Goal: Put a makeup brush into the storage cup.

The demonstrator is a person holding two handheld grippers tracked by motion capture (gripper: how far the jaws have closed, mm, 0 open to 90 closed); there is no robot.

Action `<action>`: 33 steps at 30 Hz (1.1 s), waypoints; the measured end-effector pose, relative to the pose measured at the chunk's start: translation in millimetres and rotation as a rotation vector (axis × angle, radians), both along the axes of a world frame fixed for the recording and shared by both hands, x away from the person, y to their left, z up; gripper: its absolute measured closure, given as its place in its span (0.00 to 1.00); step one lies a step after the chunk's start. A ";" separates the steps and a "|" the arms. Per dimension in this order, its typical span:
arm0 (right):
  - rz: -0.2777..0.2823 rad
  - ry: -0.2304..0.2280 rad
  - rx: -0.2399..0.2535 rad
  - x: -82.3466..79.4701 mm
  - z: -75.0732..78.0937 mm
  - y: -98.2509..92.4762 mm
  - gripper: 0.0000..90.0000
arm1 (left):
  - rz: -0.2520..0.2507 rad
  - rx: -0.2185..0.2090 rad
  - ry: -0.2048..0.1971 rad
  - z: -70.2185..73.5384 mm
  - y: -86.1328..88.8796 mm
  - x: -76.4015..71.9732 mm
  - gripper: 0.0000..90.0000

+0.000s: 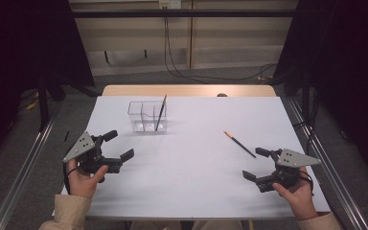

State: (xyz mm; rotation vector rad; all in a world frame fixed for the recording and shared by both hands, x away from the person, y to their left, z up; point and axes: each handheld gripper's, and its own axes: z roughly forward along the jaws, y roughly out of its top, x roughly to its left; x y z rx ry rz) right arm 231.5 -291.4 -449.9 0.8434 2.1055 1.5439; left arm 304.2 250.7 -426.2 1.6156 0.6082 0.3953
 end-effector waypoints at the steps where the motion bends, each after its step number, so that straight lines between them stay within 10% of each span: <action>1: 0.000 0.000 0.000 0.0 0.0 0.1 0.05 | -0.002 0.001 -0.003 0.1 0.5 -0.6 0.03; 33: -0.024 -0.003 0.004 11.7 6.3 7.6 0.03 | -0.018 -0.015 0.001 -3.6 -1.6 -5.0 0.02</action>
